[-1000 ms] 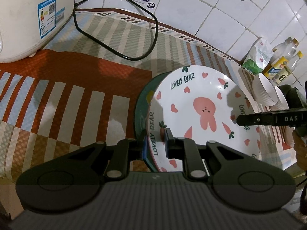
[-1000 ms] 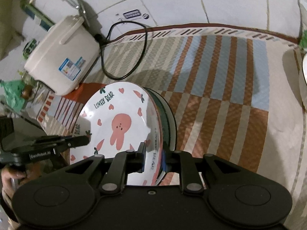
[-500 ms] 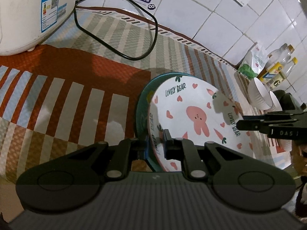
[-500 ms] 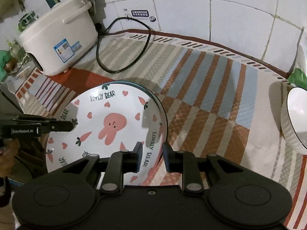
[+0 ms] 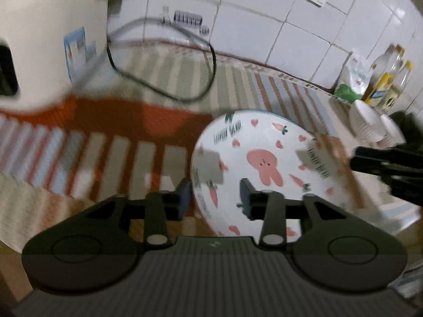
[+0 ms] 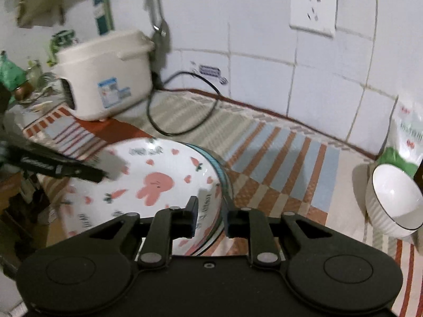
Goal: Organize plates and bowls
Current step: 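Open both grippers and withdraw them from the plate stack, then move both grippers toward the white bowl beside the black pot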
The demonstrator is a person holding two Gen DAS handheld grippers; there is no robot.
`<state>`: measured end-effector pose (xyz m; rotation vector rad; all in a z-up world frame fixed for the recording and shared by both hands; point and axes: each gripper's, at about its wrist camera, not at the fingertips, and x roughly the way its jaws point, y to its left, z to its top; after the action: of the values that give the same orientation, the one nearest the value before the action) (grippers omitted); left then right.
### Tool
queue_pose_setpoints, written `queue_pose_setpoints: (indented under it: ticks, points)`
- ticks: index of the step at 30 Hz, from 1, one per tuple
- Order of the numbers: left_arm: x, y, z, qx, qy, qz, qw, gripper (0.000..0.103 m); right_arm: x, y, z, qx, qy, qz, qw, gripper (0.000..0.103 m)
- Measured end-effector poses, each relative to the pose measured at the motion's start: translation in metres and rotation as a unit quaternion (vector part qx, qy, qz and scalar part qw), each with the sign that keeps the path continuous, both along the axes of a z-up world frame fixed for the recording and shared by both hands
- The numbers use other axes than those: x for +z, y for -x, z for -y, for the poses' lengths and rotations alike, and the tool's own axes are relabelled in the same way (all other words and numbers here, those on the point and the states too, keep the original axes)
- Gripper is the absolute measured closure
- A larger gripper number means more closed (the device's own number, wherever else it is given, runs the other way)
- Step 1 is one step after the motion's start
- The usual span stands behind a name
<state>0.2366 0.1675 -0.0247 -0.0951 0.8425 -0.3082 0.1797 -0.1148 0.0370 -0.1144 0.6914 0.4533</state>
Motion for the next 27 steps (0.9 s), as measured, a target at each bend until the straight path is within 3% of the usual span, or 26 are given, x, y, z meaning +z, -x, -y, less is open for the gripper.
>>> queue_pose_setpoints:
  ticks: [1, 4, 5, 8, 12, 17, 19, 27]
  points:
    - [0.004, 0.004, 0.004, -0.006, -0.012, 0.018, 0.9998, 0.064, 0.001, 0.005, -0.001, 0.003, 0.001, 0.004, 1.000, 0.077]
    - [0.010, 0.002, 0.005, -0.021, 0.030, -0.012, 0.9993, 0.067, 0.004, 0.016, -0.003, 0.006, 0.004, 0.011, 1.000, 0.076]
    - [0.012, 0.004, 0.007, -0.024, 0.028, -0.010, 0.9993, 0.067, 0.005, 0.020, -0.003, 0.006, 0.004, 0.012, 1.000, 0.076]
    - [0.020, 0.013, 0.018, -0.025, -0.012, 0.013, 0.9995, 0.067, 0.010, 0.033, -0.001, 0.003, 0.007, 0.019, 1.000, 0.075]
    - [0.030, 0.032, 0.025, -0.036, -0.025, 0.023, 0.9988, 0.064, 0.019, 0.055, 0.006, 0.000, 0.004, 0.030, 1.000, 0.070]
    - [0.050, 0.064, 0.037, -0.054, -0.044, 0.049, 0.9964, 0.061, 0.038, 0.086, 0.010, 0.001, 0.011, 0.056, 0.998, 0.053]
    - [0.061, 0.077, 0.045, -0.068, -0.059, 0.062, 0.9940, 0.051, 0.045, 0.097, 0.011, 0.005, 0.015, 0.066, 0.998, 0.048]
    - [0.092, 0.127, 0.063, -0.109, -0.085, 0.085, 0.9867, 0.035, 0.066, 0.141, 0.015, 0.014, 0.037, 0.082, 0.996, 0.032]
